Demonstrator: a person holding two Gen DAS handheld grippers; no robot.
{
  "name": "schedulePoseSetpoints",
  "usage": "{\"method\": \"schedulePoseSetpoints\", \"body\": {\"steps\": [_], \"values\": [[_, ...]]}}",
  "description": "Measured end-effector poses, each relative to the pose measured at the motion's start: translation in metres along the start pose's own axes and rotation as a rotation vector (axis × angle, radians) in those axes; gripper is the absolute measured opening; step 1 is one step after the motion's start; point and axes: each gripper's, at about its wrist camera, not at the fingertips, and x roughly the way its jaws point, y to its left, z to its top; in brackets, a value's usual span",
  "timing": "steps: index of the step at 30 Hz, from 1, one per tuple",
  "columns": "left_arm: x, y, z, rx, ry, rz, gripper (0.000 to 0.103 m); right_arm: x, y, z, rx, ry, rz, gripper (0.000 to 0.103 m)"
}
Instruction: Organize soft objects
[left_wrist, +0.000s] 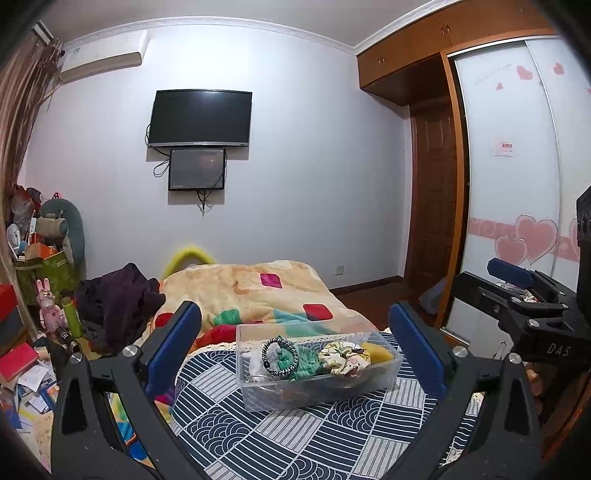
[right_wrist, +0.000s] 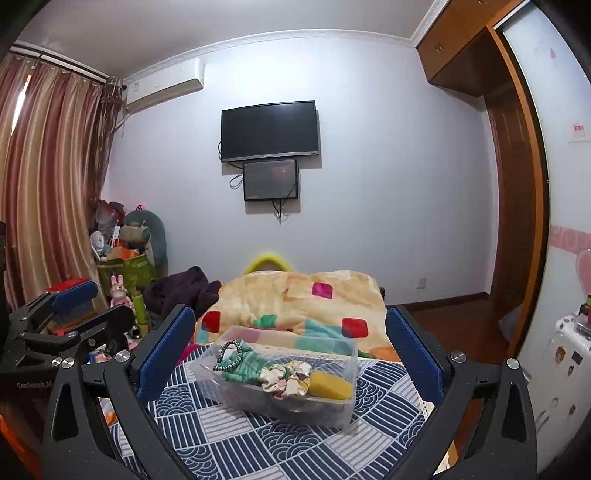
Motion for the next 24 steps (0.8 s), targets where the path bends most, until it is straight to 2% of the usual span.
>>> {"method": "schedulePoseSetpoints", "body": {"steps": [24], "values": [[-0.0004,0.0041,-0.0024,-0.016,0.007,-0.011,0.103,-0.0001,-0.0007,-0.0004,0.003,0.000,0.002,0.103]]}}
